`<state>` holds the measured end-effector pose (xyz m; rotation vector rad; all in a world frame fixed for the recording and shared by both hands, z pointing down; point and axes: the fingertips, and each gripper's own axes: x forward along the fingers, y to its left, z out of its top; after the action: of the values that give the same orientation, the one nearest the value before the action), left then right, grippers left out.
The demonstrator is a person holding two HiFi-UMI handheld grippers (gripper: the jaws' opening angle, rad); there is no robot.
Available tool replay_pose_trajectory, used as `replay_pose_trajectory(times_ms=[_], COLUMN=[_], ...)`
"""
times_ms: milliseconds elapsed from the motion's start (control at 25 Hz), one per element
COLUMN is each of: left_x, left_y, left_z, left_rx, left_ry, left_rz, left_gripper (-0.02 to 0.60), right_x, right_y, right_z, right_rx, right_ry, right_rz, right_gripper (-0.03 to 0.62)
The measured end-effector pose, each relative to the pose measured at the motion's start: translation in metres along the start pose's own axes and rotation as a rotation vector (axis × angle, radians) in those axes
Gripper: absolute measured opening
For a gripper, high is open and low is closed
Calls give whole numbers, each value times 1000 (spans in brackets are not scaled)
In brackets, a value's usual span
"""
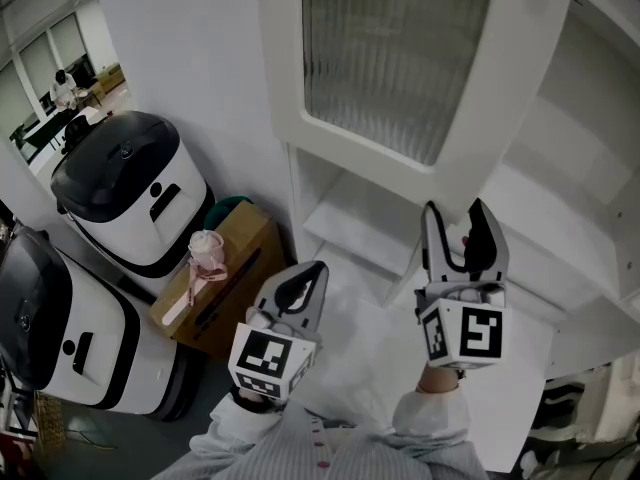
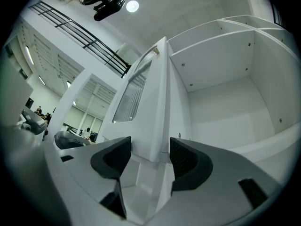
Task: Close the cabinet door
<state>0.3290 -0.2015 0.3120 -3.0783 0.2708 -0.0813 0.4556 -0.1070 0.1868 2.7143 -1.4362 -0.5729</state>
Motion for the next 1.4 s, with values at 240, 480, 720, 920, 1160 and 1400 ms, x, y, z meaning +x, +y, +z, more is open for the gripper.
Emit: replay_pose_trajectory(times_ms=[240, 480, 720, 920, 1160, 1400], left_x=[5, 10, 15, 14, 5, -11], left_y=[0, 0, -3, -4, -2, 1], left_z=[-4, -4, -6, -4, 2, 8], left_rx=[4, 5, -1, -2, 10, 19], left_ry=[13, 17, 21, 13, -4, -16], left_rz=[-2, -6, -15, -15, -13, -29], left_gripper=[11, 11, 11, 11, 11, 11], right_x=[7, 11, 13, 13, 10, -6], right_y=[-2, -5, -8, -8, -8, 1], right_z=[-1, -2, -2, -2, -2, 2], right_rx=[-46, -78, -82, -83, -67, -13], right_ry=[9, 23, 41, 44, 31, 24], right_rz=[-10, -18, -18, -19, -30, -38], right_gripper=[227, 227, 225, 225, 225, 225])
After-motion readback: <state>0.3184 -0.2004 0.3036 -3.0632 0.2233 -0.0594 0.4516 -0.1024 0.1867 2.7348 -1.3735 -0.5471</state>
